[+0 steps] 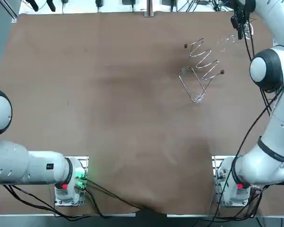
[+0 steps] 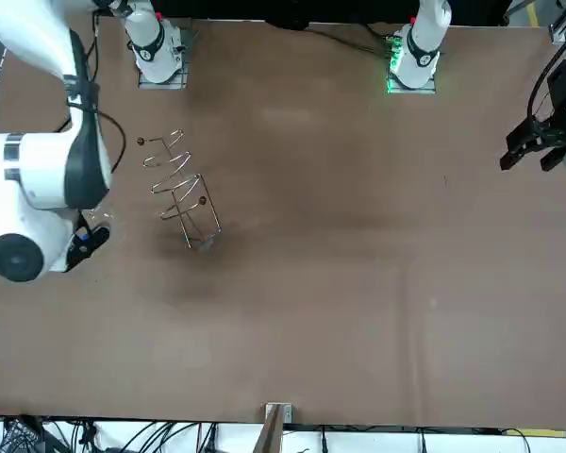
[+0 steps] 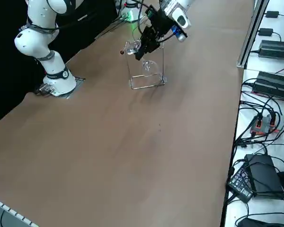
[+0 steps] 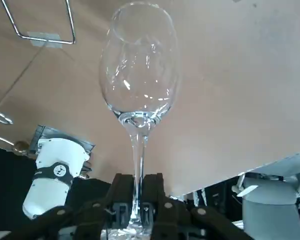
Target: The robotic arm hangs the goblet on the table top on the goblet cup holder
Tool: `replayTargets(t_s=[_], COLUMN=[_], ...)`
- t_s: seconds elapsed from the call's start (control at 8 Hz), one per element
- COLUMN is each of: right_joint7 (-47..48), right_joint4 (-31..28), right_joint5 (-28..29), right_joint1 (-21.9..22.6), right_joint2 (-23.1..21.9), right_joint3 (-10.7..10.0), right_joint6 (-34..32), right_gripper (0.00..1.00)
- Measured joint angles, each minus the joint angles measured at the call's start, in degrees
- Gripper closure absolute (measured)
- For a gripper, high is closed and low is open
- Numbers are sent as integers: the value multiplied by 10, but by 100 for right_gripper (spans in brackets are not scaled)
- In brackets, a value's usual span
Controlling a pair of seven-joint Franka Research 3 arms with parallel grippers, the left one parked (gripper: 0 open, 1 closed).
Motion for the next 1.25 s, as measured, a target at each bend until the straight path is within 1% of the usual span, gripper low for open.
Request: replayTargets(t_s=[0.5,0.88,1.25], right_joint7=[5,29,58], right_joint4=[0,0,0], right_joint5=[-3,-4,-4], right_joint1=[39,62,78], right_joint2=[0,1,4], right_joint3=[0,0,0], right_joint6=[19,48,57], right_gripper=[88,88,88])
